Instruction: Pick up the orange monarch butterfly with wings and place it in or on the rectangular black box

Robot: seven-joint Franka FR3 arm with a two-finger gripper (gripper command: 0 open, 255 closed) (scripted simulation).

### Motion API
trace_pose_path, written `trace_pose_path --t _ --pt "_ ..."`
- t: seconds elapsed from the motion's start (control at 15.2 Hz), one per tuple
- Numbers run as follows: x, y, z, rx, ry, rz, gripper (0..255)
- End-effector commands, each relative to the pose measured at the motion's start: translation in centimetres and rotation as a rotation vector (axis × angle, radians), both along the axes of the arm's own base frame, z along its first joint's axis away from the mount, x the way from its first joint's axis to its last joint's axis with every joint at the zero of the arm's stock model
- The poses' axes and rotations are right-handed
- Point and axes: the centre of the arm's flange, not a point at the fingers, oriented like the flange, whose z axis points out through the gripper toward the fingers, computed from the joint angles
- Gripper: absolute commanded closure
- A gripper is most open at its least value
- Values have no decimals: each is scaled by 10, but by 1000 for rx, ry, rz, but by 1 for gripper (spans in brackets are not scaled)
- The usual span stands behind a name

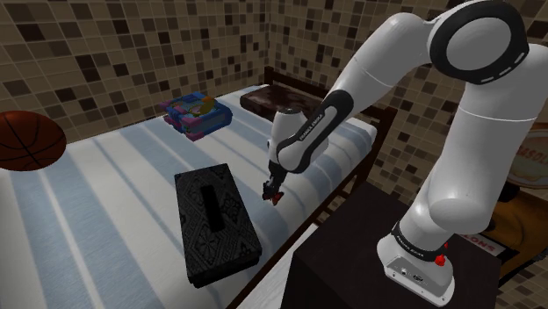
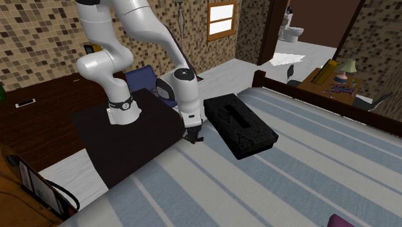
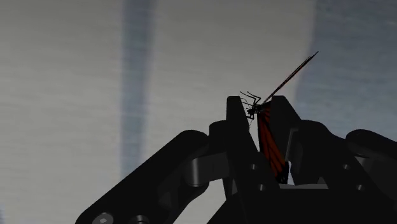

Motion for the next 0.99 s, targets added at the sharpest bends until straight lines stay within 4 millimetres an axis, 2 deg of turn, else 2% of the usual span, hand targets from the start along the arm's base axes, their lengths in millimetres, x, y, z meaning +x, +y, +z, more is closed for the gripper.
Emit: trace_pose_path --t 0.0,0.92 --pt "-1 -1 9 -1 3 -1 255" --pt "-1 -1 83 -1 3 -1 255"
